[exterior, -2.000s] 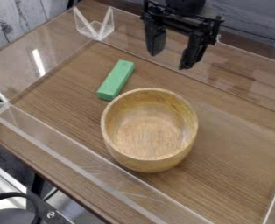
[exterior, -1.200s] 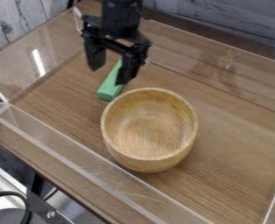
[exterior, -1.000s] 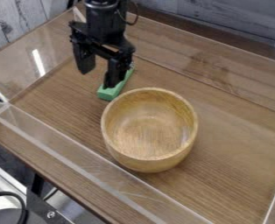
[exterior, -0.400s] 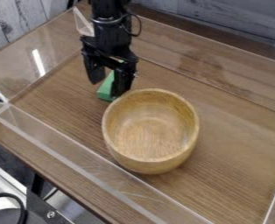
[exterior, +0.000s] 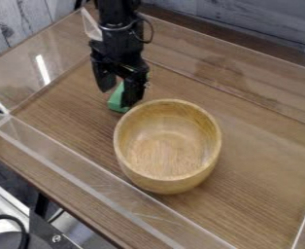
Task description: Put the green block in the brown bowl
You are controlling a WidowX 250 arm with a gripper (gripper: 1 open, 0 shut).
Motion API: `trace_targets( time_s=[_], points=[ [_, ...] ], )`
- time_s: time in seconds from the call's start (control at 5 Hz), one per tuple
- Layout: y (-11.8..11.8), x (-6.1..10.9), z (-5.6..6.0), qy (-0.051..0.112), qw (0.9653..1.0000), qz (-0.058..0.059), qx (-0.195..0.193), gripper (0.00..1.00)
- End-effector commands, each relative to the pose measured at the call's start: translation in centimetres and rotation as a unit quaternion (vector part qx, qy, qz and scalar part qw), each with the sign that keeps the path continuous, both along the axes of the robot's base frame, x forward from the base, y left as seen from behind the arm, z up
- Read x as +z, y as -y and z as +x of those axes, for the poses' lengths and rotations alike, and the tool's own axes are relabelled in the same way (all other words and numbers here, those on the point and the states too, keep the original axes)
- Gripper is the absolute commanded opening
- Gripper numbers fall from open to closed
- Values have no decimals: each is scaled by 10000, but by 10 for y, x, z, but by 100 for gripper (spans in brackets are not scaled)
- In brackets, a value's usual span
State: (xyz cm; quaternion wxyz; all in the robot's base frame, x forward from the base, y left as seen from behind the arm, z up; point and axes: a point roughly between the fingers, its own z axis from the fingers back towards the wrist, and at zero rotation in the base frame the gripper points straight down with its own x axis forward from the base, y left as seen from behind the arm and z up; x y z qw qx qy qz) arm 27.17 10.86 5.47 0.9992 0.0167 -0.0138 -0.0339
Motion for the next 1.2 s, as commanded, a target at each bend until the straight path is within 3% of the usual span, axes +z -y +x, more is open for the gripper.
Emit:
trace_targets(
  time_s=[0.0,0.2,0.6,1.0],
  points=[
    [2,13,13,400,9992,76,11,100],
    [7,14,18,569,9984,53,15,100],
    [1,11,26,428,9989,-123,-155,100],
    [-10,14,37,514,9986,-21,-152,100]
  ],
)
